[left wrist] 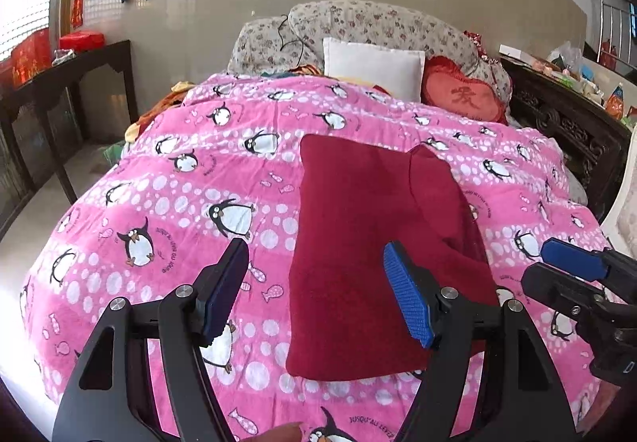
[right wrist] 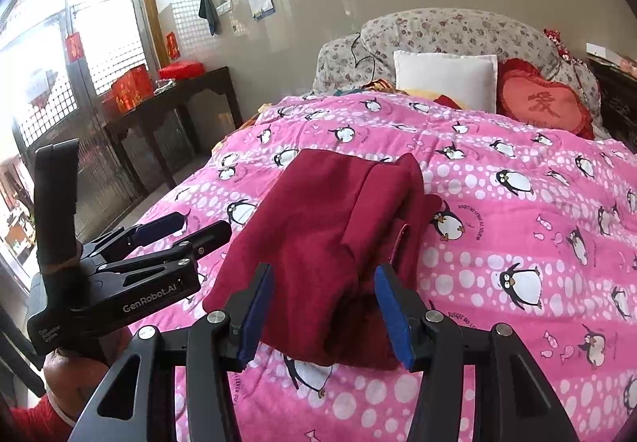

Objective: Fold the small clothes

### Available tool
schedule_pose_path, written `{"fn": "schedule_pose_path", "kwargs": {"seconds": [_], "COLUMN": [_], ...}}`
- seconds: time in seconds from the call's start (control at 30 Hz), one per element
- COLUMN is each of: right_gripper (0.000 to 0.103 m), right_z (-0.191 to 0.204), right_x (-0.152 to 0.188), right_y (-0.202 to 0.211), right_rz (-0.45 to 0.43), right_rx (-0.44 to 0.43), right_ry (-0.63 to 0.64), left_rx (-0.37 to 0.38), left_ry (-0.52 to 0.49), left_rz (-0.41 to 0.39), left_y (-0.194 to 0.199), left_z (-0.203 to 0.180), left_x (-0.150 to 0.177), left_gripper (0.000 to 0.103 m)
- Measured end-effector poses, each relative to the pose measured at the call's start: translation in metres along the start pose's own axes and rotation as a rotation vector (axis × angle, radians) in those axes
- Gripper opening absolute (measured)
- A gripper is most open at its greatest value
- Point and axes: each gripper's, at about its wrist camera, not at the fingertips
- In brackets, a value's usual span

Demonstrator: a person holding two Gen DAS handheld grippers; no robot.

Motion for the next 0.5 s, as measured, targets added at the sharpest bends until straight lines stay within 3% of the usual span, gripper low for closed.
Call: {"fn": "schedule_pose_path", "kwargs": {"seconds": [0.5], "right_gripper": [0.051], "right_z": [-0.002], "right_x": [0.003], "right_y": [-0.015], "right_rz": [0.014], "right_rx": [0.003], "right_ry": [-0.034], "left_rx": [-0.037], "left_ry": [-0.020], "left_rz": [-0.003], "left_y": [0.004], "left_z": [-0.005], "left_x": [0.003], "left_gripper": [0.071]}}
Point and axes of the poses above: each gripper's, at about its wrist camera, not at the fingertips, and y roughly against the way its jaws point, z to its left, x to its underside, and after that the axes turned 2 degrees about -y, right-handed
